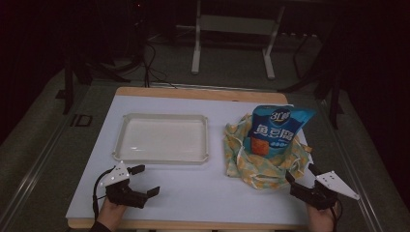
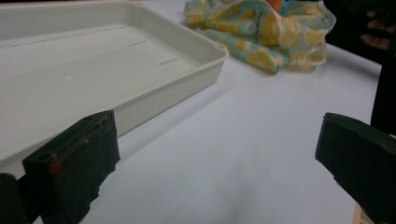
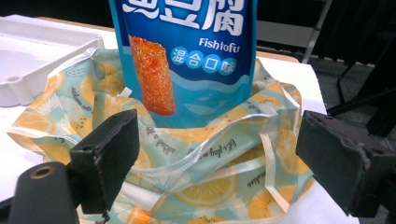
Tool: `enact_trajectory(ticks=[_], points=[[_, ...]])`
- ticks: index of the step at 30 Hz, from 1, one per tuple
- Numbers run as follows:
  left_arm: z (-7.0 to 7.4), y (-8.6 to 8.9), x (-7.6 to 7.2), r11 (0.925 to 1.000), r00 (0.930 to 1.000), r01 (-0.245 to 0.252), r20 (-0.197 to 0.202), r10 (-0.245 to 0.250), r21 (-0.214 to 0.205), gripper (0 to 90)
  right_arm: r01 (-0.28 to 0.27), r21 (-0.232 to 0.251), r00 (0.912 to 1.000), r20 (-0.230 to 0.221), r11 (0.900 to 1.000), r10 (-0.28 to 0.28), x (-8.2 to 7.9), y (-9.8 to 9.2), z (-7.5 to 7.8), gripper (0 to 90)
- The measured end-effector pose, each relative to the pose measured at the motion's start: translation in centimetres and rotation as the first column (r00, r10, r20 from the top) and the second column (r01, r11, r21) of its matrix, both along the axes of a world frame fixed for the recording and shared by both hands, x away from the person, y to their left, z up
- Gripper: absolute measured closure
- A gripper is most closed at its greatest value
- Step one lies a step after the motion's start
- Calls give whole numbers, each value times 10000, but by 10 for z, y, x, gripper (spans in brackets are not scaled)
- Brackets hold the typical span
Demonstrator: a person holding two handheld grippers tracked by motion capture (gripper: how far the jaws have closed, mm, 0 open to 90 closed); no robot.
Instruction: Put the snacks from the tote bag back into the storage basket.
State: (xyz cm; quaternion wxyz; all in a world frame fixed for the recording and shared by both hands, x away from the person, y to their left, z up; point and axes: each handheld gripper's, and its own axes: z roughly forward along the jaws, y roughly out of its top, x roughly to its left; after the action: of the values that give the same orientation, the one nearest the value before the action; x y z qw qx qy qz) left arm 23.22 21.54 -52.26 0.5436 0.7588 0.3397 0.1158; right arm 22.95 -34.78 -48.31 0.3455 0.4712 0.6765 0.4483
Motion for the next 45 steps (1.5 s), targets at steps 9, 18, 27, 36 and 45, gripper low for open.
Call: enact_trajectory(ticks=[9, 18, 27, 36, 45], points=[[-1, -8, 1, 9990, 9981, 409, -472, -399, 200, 3, -159, 46, 9994, -311, 9999, 160, 0, 0, 10, 131], [5, -22, 12, 9924, 9874, 942, -1197, -1032, -789, 3, -687, 57, 9898, -1251, 9976, 688, 6, 3, 15, 138], [17, -44, 20, 9925, 9905, 1167, -697, -1189, -353, 4, -983, 321, 9876, -1198, 9946, 1015, 13, -2, 24, 130], [28, -76, 34, 9835, 9826, 1803, -427, -1806, -107, 43, -1329, 139, 9825, -1299, 9910, 1336, 20, -6, 27, 130], [36, -111, 53, 9711, 9698, 2387, -492, -2387, -57, 43, -1772, 259, 9763, -1215, 9838, 1791, 27, -11, 36, 132]])
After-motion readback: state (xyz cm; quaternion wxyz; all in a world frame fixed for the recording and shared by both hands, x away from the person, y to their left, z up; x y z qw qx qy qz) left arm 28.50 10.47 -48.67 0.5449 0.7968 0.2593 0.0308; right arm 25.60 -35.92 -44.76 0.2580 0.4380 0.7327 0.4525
